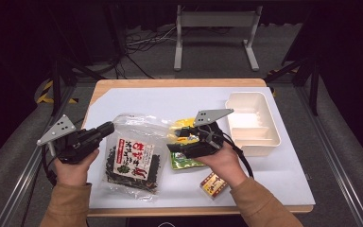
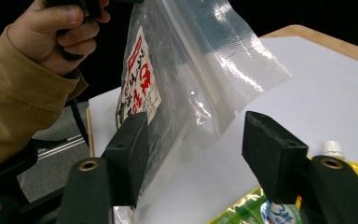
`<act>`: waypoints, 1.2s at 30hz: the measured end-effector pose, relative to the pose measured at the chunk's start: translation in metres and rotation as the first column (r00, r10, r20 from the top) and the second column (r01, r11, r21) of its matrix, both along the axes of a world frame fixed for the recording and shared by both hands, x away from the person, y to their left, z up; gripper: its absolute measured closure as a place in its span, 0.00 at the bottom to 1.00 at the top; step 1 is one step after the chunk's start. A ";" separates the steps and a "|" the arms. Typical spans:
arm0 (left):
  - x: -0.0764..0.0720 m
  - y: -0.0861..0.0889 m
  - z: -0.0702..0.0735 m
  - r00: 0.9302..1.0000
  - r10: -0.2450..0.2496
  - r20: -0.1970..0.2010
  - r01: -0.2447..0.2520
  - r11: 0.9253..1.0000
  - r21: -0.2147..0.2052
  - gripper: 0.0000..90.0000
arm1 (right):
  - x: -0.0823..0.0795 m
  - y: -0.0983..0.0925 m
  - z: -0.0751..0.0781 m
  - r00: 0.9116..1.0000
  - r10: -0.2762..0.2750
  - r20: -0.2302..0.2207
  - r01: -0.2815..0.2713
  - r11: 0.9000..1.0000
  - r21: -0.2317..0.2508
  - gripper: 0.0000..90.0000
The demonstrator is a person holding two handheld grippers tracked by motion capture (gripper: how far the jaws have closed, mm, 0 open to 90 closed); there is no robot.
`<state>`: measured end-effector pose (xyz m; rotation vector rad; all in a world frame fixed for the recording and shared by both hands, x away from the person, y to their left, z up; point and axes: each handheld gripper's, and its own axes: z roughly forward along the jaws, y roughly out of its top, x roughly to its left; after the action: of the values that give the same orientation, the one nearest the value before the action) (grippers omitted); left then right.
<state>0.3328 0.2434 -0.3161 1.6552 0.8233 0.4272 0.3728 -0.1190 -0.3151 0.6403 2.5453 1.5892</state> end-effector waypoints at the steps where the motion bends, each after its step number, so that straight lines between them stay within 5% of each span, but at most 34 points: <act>1: 0.000 0.000 0.000 1.000 -0.001 0.001 0.001 1.000 0.001 0.95 | 0.001 0.002 -0.001 1.000 -0.001 -0.007 0.001 1.000 -0.001 0.49; 9: -0.001 0.000 0.000 1.000 -0.009 0.009 0.009 1.000 0.000 0.95 | 0.006 0.022 -0.007 0.997 0.019 -0.076 -0.020 1.000 -0.018 0.61; 15: -0.002 0.001 0.000 1.000 -0.005 0.005 0.005 1.000 -0.006 0.94 | 0.005 0.029 -0.006 0.995 0.042 -0.088 -0.045 0.999 -0.029 0.87; 21: -0.005 0.003 0.003 1.000 -0.002 0.013 0.002 1.000 -0.025 0.94 | 0.004 0.031 -0.002 0.994 0.040 -0.098 -0.042 0.999 -0.017 0.90; 36: -0.016 0.003 0.015 0.998 -0.025 0.053 0.029 0.997 -0.070 0.88 | -0.005 0.021 0.028 1.000 0.000 -0.015 0.000 1.000 0.004 0.92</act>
<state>0.3164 0.2465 -0.3014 1.5821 0.7682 0.4159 0.3680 -0.0984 -0.2873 0.6556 2.5533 1.5956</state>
